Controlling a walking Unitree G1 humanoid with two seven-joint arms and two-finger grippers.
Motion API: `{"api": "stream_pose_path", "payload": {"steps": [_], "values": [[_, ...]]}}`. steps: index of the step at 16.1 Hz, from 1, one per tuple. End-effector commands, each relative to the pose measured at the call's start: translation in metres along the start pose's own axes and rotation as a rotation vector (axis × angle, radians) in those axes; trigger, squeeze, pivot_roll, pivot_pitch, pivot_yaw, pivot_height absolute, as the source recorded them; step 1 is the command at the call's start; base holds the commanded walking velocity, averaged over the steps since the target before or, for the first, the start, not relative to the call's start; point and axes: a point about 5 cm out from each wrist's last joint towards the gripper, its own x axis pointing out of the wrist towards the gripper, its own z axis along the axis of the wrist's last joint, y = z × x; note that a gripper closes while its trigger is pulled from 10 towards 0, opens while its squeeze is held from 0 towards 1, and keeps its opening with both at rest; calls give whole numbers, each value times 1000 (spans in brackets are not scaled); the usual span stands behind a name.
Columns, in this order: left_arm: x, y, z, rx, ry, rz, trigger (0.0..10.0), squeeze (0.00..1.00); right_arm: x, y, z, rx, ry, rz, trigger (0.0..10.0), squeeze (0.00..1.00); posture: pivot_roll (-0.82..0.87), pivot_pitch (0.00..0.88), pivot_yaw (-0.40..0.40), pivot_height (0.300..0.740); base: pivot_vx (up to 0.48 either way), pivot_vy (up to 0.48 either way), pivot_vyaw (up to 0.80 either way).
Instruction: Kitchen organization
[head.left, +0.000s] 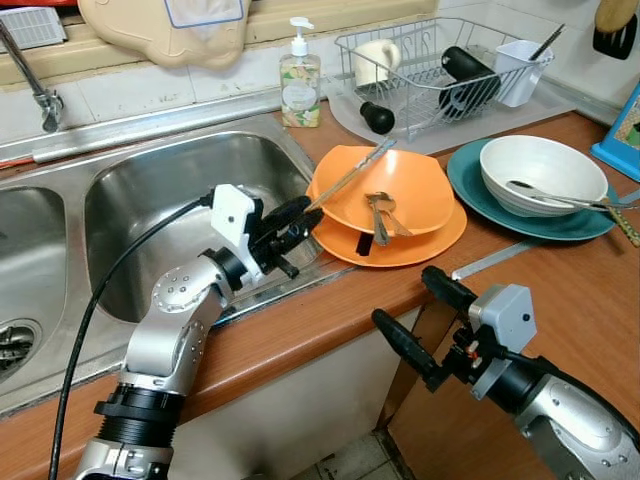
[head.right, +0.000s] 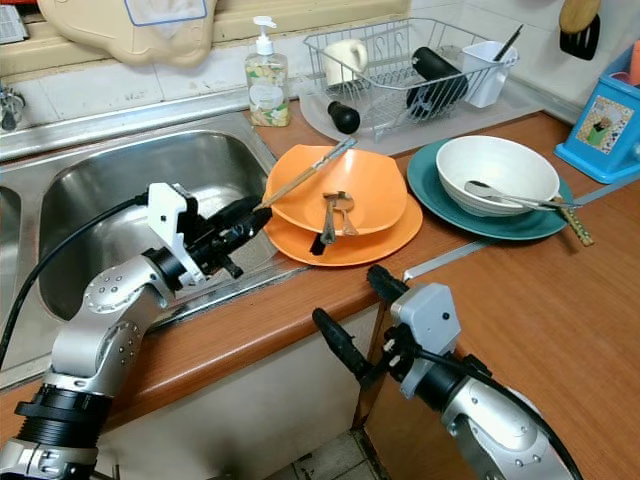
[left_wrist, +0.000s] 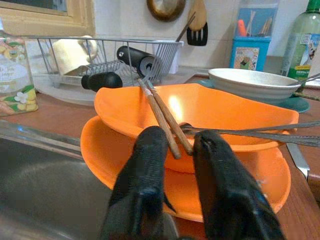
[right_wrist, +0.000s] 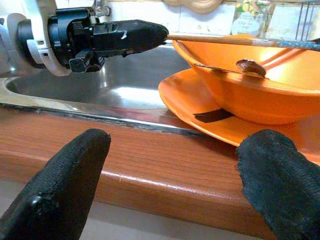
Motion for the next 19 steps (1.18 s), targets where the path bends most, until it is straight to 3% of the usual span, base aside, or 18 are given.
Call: {"api": "stream_pose_path", "payload": {"steps": [1, 9, 11, 14, 17, 18, 19], "values": [[4, 2, 4, 17, -6, -1, 0, 0, 1, 0, 2, -11, -11, 8, 10000, 0, -198, 0, 68, 740, 0, 0, 0], [2, 7, 7, 29, -27, 44, 0, 0, 4, 0, 4, -26, -14, 9, 10000, 0, -196, 0, 68, 740, 0, 0, 0], [-6, 14, 18, 28, -79, 104, 0, 0, 5, 1, 5, -28, -17, 13, 10000, 0, -189, 0, 66, 740, 0, 0, 0], [-28, 20, 30, 43, -114, 177, 0, 0, 6, 2, 6, -28, -16, 22, 10000, 0, -181, 0, 67, 740, 0, 0, 0], [-62, 27, 36, 73, -120, 319, 0, 0, 6, 1, 7, -29, -13, 21, 10000, 0, -172, 0, 64, 740, 0, 0, 0], [-62, 27, 36, 73, -120, 319, 0, 0, 6, 1, 7, -29, -13, 21, 10000, 0, -172, 0, 64, 740, 0, 0, 0], [-81, 27, 32, 112, -51, 380, 1137, 0, 7, 2, 7, -28, -9, 27, 10000, 0, -163, 0, 53, 740, 0, 0, 0]]}}
